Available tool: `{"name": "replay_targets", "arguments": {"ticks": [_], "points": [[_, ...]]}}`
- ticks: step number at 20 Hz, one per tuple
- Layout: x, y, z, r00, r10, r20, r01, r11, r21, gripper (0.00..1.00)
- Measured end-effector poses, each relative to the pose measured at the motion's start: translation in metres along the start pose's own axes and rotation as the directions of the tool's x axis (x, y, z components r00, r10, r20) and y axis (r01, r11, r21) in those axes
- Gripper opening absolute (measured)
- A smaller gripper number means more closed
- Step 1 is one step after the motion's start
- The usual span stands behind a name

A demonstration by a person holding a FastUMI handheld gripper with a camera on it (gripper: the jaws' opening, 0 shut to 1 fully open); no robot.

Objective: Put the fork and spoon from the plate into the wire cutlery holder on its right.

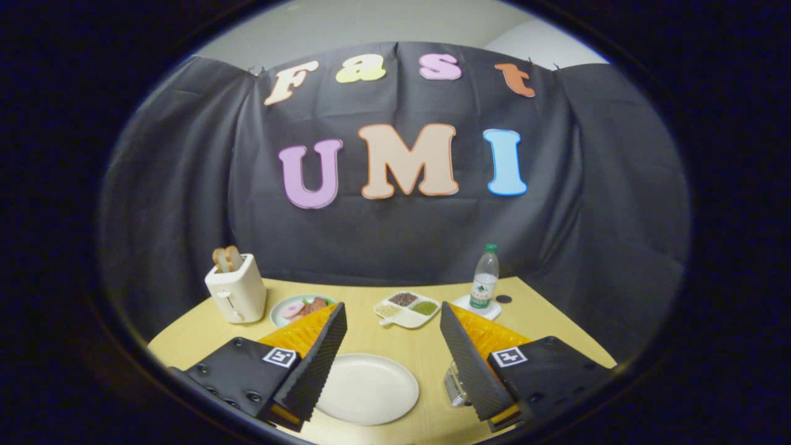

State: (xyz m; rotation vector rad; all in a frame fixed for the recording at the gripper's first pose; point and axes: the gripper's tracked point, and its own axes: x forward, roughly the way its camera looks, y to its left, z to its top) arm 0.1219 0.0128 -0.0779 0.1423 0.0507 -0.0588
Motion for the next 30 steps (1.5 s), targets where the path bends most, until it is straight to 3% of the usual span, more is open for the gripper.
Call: {"name": "replay_targets", "arguments": {"ticks": [4,10,21,30], "points": [[-0.007,0.009,0.006,0.999,0.019,0.035,-0.019,1.000,-0.002,0.98],[-0.008,0.001,-0.003,1.000,-0.023,0.011,0.024,0.999,-0.045,0.98],[-0.002,-0.002,0.017,0.999,-0.032,0.034,0.032,0.999,0.003,0.98],[0.006,-0.038,0.032,0.992,-0.115,0.054,0.116,0.993,-0.015,0.98]]}}
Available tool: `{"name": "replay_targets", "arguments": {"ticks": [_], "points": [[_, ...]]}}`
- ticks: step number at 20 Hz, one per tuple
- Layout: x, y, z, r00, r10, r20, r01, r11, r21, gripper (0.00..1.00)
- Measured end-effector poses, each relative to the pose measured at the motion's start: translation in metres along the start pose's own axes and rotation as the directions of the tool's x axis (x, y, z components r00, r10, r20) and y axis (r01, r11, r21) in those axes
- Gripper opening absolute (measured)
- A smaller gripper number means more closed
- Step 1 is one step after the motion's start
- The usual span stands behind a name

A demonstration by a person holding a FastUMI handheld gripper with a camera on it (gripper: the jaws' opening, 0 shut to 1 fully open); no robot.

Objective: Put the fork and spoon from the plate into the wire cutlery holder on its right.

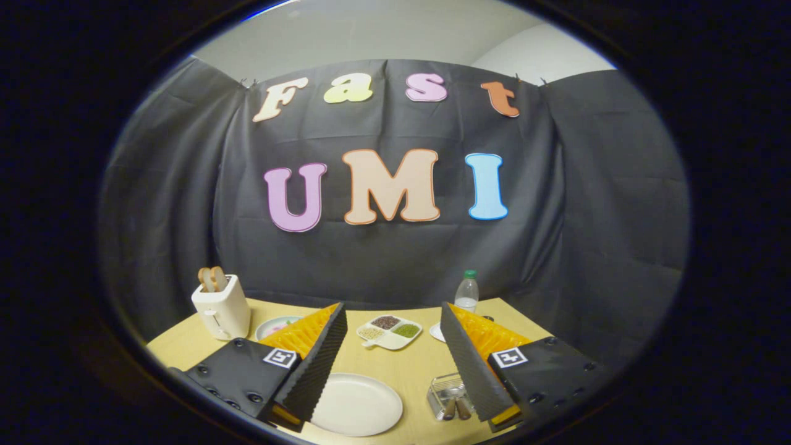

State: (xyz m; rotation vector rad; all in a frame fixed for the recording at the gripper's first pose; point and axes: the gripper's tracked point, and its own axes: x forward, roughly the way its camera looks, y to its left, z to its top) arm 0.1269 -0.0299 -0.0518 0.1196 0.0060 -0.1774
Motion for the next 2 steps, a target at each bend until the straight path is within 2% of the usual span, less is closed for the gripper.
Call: {"name": "replay_targets", "arguments": {"ticks": [2], "points": [[0.0003,-0.0020,-0.0014,1.000,-0.001,-0.006,0.001,1.000,-0.003,0.98]]}}
